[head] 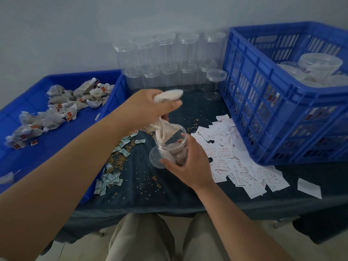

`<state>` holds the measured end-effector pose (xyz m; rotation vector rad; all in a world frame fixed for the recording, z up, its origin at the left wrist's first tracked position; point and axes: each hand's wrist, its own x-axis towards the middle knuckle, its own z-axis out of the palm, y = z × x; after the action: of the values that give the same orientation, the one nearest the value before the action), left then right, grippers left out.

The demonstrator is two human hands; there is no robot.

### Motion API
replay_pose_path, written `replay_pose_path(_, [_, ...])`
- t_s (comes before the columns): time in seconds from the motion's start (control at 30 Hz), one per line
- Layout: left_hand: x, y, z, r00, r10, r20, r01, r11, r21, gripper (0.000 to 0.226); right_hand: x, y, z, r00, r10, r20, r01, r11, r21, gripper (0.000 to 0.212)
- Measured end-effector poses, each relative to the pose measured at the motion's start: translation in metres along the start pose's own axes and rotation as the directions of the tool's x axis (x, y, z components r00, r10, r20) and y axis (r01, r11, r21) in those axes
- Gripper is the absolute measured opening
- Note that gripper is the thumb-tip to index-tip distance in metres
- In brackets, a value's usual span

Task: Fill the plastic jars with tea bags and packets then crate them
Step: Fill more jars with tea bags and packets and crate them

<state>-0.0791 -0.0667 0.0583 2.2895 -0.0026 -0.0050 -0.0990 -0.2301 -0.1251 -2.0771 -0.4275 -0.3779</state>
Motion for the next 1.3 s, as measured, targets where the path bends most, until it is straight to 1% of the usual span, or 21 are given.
replay_pose_path(0.07, [-0.003,0.000,0.001,1.000,-0.013,0.014,0.012,0.997,0.074,0.043,0.001,0.001,0.000,1.000,0.000,0.015,0.000,1.000,0.000,0.095])
replay_pose_path(0.2, [-0.004,-0.002,-0.002,0.998,-0.044,-0.035,0.046,0.998,0.047,0.049,0.000,-0.001,-0.001,0.999,0.028,0.032,-0.028,1.000,-0.009,0.105])
replay_pose_path(0.27, [-0.001,-0.001,-0.003,0.985,-0.155,-0.071,0.143,0.978,-0.152,0.048,0.000,-0.001,-0.001,0.999,0.037,0.030,-0.036,0.999,-0.004,0.107])
replay_pose_path(0.33, [0.001,0.002,-0.007,0.943,-0.332,-0.039,0.294,0.879,-0.375,0.048,0.000,-0.001,-0.002,0.999,0.038,0.035,-0.038,0.999,0.008,0.106])
replay_pose_path(0.37, [0.000,0.002,-0.010,0.939,-0.343,-0.013,0.314,0.874,-0.371,0.047,0.000,-0.001,-0.002,0.999,0.039,0.036,-0.039,0.999,0.011,0.106])
replay_pose_path(0.4, [0.000,0.000,-0.014,0.956,-0.295,0.010,0.288,0.927,-0.241,0.041,0.001,0.000,-0.002,0.998,0.041,0.037,-0.042,0.999,0.010,0.105])
replay_pose_path(0.43, [0.000,-0.003,-0.017,0.976,-0.213,0.052,0.215,0.976,-0.023,0.034,0.001,0.000,-0.001,0.998,0.043,0.038,-0.044,0.999,0.009,0.105])
replay_pose_path(0.47, [-0.004,-0.003,-0.020,0.984,-0.145,0.107,0.123,0.975,0.185,0.029,0.001,0.000,-0.001,0.998,0.044,0.037,-0.044,0.999,0.008,0.104])
replay_pose_path(0.5, [-0.006,-0.003,-0.021,0.982,-0.114,0.153,0.062,0.949,0.309,0.030,0.001,0.000,-0.001,0.998,0.041,0.036,-0.041,0.999,0.005,0.104])
replay_pose_path(0.53, [-0.008,-0.005,-0.021,0.978,-0.104,0.179,0.037,0.938,0.344,0.038,0.001,0.001,-0.001,0.999,0.037,0.035,-0.037,0.999,0.001,0.104])
replay_pose_path(0.63, [-0.008,-0.009,-0.015,0.994,-0.063,0.094,0.044,0.980,0.194,0.062,0.000,0.000,-0.001,0.999,0.023,0.024,-0.023,1.000,-0.013,0.104])
replay_pose_path(0.73, [0.001,-0.008,-0.006,0.993,-0.052,-0.105,0.053,0.999,0.010,0.059,0.000,-0.001,-0.001,0.999,0.022,0.029,-0.021,1.000,-0.009,0.104])
replay_pose_path(0.77, [0.003,-0.007,-0.002,0.989,-0.069,-0.133,0.066,0.998,-0.024,0.060,0.000,-0.001,-0.001,0.999,0.026,0.030,-0.026,1.000,-0.010,0.105])
replay_pose_path(0.8, [0.005,-0.007,0.003,0.989,-0.078,-0.128,0.074,0.997,-0.035,0.062,0.000,0.000,-0.001,0.999,0.029,0.030,-0.029,0.999,-0.013,0.105])
replay_pose_path(0.9, [0.008,-0.008,0.020,0.994,-0.105,0.016,0.104,0.994,0.041,0.071,-0.001,0.000,0.000,0.999,0.030,0.028,-0.029,0.999,-0.023,0.102])
replay_pose_path(0.97, [0.011,-0.009,0.025,0.989,-0.135,0.061,0.130,0.988,0.081,0.079,-0.001,0.001,0.000,0.999,0.031,0.026,-0.031,0.999,-0.017,0.098])
replay_pose_path(1.1, [0.016,-0.012,0.020,0.989,-0.142,0.037,0.142,0.990,0.015,0.076,0.000,0.003,0.001,1.000,0.027,0.015,-0.026,1.000,-0.013,0.096])
replay_pose_path(1.2, [0.015,-0.011,0.017,0.981,-0.182,0.070,0.194,0.943,-0.269,0.068,0.000,0.003,0.001,1.000,0.027,0.006,-0.027,1.000,-0.012,0.096])
replay_pose_path(1.23, [0.014,-0.011,0.016,0.984,-0.170,0.049,0.177,0.933,-0.315,0.063,0.000,0.003,0.001,1.000,0.029,0.008,-0.029,1.000,-0.004,0.096])
replay_pose_path(1.27, [0.011,-0.014,0.015,0.992,-0.129,0.001,0.125,0.953,-0.276,0.057,0.000,0.003,0.001,0.999,0.033,0.013,-0.033,0.999,0.009,0.096])
replay_pose_path(1.3, [0.006,-0.019,0.012,0.998,-0.053,-0.046,0.046,0.989,-0.144,0.048,0.000,0.003,0.001,0.999,0.037,0.016,-0.037,0.999,0.019,0.096])
